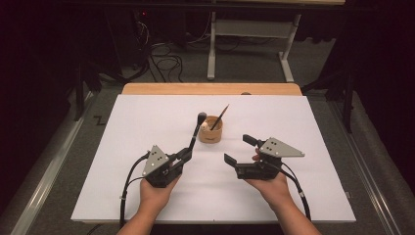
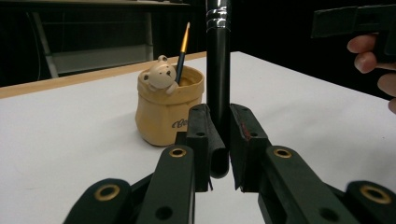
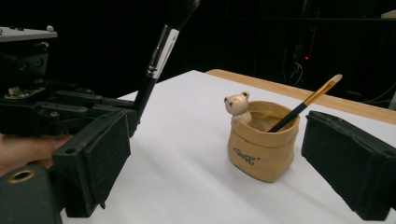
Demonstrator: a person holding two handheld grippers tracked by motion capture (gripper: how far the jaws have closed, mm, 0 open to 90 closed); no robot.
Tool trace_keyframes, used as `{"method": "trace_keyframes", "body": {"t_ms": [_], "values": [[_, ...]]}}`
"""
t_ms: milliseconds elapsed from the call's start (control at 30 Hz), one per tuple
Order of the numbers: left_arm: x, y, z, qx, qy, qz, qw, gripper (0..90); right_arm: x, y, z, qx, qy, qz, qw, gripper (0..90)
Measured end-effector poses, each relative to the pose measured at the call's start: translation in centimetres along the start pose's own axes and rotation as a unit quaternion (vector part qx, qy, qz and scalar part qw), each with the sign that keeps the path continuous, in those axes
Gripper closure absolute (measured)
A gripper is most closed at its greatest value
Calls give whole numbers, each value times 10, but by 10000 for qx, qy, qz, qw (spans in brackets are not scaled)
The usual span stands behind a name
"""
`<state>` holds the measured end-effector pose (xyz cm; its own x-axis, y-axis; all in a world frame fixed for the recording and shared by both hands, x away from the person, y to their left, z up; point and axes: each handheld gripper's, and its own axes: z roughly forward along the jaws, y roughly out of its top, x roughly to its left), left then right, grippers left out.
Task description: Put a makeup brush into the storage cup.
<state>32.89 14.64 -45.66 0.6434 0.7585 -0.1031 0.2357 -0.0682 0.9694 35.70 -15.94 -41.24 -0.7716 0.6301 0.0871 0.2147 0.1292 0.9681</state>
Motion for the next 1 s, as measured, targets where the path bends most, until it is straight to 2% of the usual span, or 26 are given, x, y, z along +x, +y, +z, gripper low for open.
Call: {"method": "trace_keyframes", "body": {"t_ms": [167,333,567,633,1000], "values": [[-5,-5,1,13,-64,51,10000,794,4,0,4,-8,96,-3,10000,105],[-6,-9,-2,-2,-87,-37,10000,793,8,-4,6,26,130,17,9999,137],[-9,-12,-3,3,-121,-27,9999,794,14,-8,5,10,219,5,9998,170],[-11,-13,-2,5,-157,-32,9999,793,14,-10,4,-37,313,22,9995,187],[-24,-15,3,68,-356,68,9993,794,17,-12,2,-79,375,51,9993,258]]}}
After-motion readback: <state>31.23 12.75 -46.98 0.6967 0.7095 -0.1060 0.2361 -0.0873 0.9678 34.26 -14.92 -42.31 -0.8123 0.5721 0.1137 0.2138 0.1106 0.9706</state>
